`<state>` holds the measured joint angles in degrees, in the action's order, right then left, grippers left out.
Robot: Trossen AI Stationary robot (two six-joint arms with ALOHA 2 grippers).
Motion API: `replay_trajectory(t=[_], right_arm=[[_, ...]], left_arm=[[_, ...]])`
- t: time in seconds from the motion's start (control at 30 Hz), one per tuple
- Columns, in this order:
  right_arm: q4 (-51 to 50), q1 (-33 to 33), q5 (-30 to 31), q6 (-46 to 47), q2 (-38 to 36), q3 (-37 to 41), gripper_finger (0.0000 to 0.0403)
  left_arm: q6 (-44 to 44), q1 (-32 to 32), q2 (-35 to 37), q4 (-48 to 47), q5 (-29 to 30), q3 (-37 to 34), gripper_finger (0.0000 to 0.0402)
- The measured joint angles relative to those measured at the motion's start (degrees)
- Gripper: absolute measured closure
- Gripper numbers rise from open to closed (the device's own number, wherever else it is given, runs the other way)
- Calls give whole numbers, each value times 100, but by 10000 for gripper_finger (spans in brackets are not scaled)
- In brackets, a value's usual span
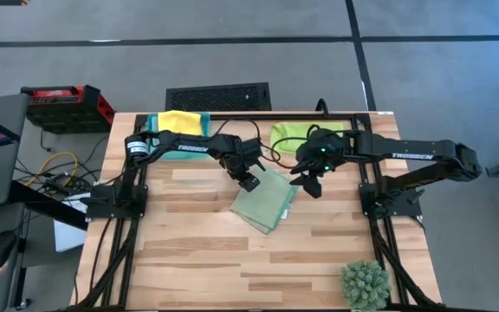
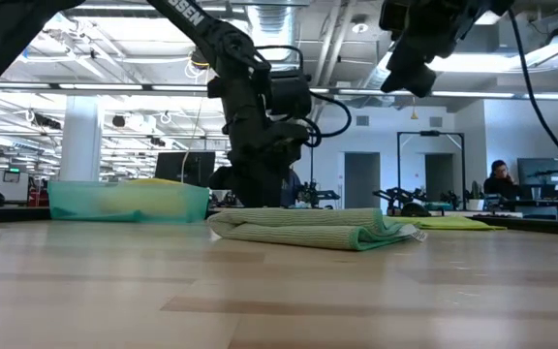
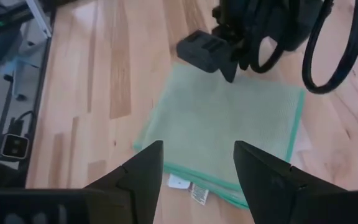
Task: Fold microfiber towels
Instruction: Stack the folded green microfiber on top of the yellow microfiber towel
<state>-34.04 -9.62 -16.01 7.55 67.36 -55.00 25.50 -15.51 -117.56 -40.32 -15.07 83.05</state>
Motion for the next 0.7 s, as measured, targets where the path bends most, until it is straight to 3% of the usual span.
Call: replay_trajectory(t=[0.27, 0.6, 0.7], right_arm=[[-30, 25, 2, 13, -106, 0, 182], [-74, 25, 4, 20, -54, 0, 182], [-108, 25, 4, 52, -54, 0, 182]], left_arm=[[-38, -16, -233, 254, -232, 3, 244], [-516, 31, -186, 361, -138, 4, 245], [-632, 98, -186, 206, 68, 0, 264]])
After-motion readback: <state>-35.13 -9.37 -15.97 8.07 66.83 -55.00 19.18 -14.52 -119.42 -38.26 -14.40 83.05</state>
